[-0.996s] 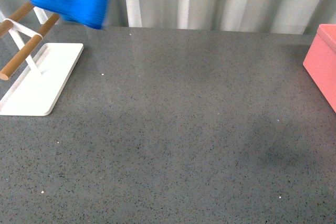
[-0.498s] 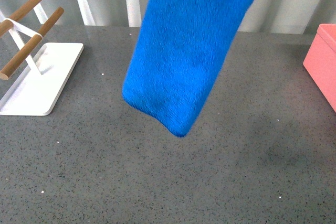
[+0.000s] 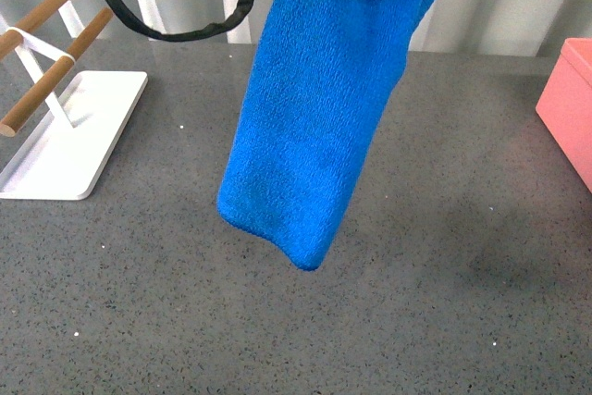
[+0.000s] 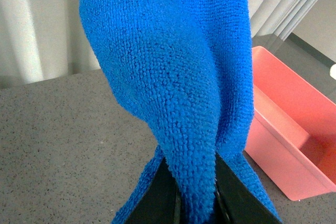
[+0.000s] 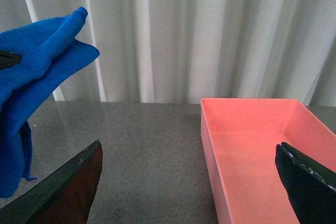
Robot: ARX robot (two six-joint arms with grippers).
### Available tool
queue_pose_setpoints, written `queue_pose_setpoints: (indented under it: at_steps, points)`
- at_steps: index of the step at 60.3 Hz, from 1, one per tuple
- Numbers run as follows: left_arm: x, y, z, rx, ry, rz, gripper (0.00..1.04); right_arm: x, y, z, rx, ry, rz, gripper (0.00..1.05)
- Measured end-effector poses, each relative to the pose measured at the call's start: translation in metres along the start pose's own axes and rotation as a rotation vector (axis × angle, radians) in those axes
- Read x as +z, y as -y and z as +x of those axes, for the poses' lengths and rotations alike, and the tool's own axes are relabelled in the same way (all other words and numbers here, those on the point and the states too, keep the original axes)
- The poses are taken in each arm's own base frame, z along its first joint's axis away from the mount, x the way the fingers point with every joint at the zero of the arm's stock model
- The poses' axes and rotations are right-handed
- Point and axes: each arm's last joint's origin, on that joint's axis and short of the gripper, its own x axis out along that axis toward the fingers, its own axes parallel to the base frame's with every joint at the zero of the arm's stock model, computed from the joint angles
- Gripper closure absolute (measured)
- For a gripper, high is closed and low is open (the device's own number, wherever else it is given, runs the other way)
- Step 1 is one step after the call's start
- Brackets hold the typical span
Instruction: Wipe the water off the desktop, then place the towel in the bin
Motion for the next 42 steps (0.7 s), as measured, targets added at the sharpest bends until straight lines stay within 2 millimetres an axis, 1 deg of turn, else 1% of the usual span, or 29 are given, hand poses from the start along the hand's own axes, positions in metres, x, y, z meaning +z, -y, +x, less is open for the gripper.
queue_pose_setpoints:
  at_steps: [4,10,11,12,13,16,18,20,21,22,24,27,28,32,35,38,42]
  points:
    - [0.001,0.0,0.001,-0.002,0.003,-0.004,1.0,0.0,0.0,0.0,0.006,-0.002,0.001,0.07]
    - [0.002,0.001,0.002,-0.005,0.006,-0.015,1.0,-0.003,0.002,0.001,0.232,-0.242,0.05,0.07]
    - [0.002,0.002,0.002,-0.006,0.006,-0.016,1.0,-0.003,0.003,0.002,0.235,-0.255,0.055,0.07]
    - [0.003,0.002,0.003,-0.008,0.006,-0.015,1.0,-0.003,0.004,0.004,0.286,-0.276,0.073,0.07]
    - [0.003,0.003,0.003,-0.009,0.006,-0.016,1.0,-0.003,0.004,0.004,0.299,-0.28,0.08,0.07]
    - [0.004,0.005,0.004,-0.014,0.008,-0.02,1.0,0.003,0.009,0.011,0.349,-0.27,0.101,0.07]
    - [0.005,0.007,0.004,-0.019,0.009,-0.022,1.0,0.014,0.014,0.02,0.352,-0.233,0.088,0.07]
    - [0.006,0.007,0.005,-0.019,0.011,-0.027,1.0,0.027,0.019,0.033,0.343,-0.19,0.063,0.07]
    - [0.007,0.008,0.005,-0.019,0.012,-0.029,1.0,0.031,0.021,0.039,0.341,-0.179,0.058,0.07]
    - [0.007,0.008,0.005,-0.02,0.013,-0.031,1.0,0.033,0.022,0.042,0.341,-0.173,0.055,0.07]
    - [0.009,0.009,0.005,-0.023,0.017,-0.041,1.0,0.038,0.025,0.055,0.344,-0.159,0.049,0.07]
    - [0.01,0.01,0.006,-0.029,0.019,-0.052,1.0,0.039,0.026,0.069,0.358,-0.158,0.056,0.07]
    - [0.01,0.011,0.006,-0.032,0.018,-0.061,1.0,0.039,0.026,0.08,0.369,-0.164,0.071,0.07]
    - [0.013,0.013,0.007,-0.04,0.017,-0.079,1.0,0.03,0.023,0.107,0.408,-0.205,0.123,0.07]
    - [0.015,0.016,0.008,-0.047,0.015,-0.094,1.0,0.017,0.012,0.128,0.466,-0.255,0.16,0.07]
    - [0.017,0.017,0.009,-0.051,0.019,-0.105,1.0,0.01,0.003,0.137,0.524,-0.282,0.184,0.07]
    - [0.019,0.019,0.009,-0.054,0.023,-0.115,1.0,0.003,-0.009,0.143,0.594,-0.304,0.193,0.07]
